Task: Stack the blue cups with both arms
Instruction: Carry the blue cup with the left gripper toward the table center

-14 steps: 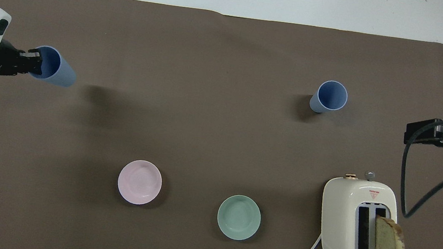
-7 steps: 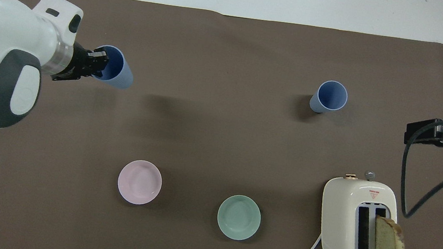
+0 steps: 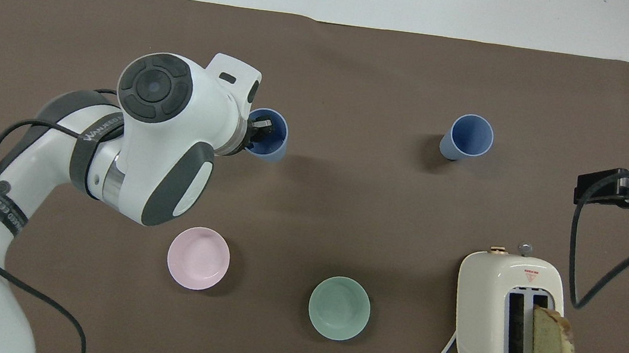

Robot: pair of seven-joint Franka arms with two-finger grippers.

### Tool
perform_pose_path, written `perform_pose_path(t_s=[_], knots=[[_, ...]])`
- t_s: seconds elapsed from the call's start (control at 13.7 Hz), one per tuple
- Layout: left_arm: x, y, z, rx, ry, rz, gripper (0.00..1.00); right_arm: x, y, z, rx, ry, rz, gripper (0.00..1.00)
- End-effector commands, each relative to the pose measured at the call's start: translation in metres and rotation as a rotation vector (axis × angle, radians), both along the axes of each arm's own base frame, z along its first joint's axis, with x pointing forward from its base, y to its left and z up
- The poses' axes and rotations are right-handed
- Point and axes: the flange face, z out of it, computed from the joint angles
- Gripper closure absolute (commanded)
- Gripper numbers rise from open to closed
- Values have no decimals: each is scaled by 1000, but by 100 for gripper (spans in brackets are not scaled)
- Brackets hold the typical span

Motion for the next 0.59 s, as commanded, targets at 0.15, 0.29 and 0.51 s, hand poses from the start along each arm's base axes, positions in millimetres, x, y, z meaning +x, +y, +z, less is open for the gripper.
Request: perform_pose_path(t_s=[0.15, 0.29, 0.51], knots=[[-19, -30, -33, -1, 10, -22, 100, 1, -5, 0, 8, 0, 26, 0], [-28, -42, -45, 3, 16, -44, 100, 1, -4, 0, 8, 0, 28, 0], [-40, -42, -56, 13, 30, -55, 100, 1, -5, 0, 8, 2, 28, 0]])
